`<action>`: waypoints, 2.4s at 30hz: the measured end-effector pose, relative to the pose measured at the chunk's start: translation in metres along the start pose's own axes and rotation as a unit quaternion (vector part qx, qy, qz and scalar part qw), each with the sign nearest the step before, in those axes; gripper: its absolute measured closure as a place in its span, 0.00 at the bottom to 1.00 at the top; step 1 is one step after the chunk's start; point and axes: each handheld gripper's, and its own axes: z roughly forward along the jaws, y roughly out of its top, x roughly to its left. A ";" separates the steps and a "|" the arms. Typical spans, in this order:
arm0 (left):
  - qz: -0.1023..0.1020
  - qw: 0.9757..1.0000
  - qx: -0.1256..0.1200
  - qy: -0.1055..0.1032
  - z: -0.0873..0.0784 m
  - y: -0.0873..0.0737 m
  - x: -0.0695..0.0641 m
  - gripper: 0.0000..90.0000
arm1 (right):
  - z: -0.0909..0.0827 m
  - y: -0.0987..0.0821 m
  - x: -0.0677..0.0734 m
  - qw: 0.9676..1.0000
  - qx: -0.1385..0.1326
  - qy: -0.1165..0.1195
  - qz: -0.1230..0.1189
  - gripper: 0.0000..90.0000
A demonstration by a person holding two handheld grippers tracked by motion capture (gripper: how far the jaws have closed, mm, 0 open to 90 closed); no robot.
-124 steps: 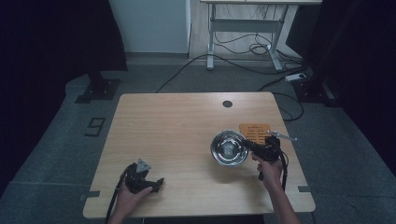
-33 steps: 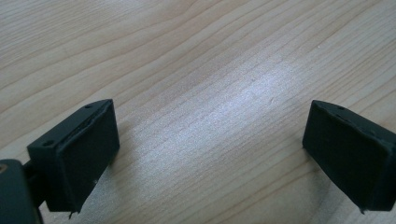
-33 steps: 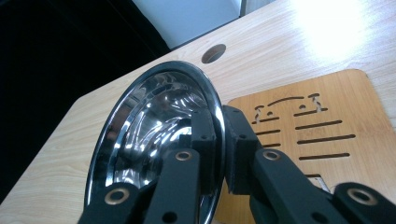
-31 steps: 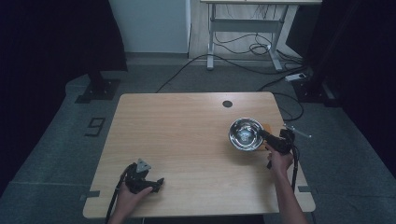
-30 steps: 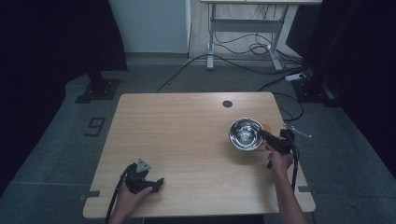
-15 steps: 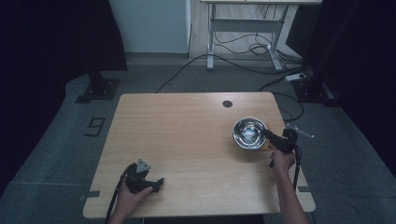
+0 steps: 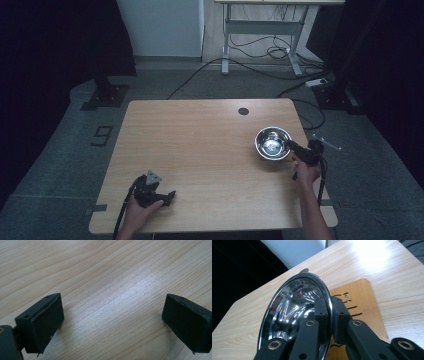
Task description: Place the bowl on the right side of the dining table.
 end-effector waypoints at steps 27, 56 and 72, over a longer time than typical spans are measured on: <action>0.000 1.000 0.000 0.000 0.000 0.000 0.000 0.04 | 0.007 -0.003 -0.020 0.999 0.000 -0.025 0.028 0.93; 0.000 1.000 0.000 0.000 0.000 0.000 0.000 0.04 | -0.001 -0.006 -0.015 0.998 -0.016 -0.053 -0.008 0.52; -0.001 1.000 0.001 0.000 0.001 0.001 0.000 0.03 | -0.029 -0.016 -0.011 0.999 -0.001 -0.036 -0.039 0.48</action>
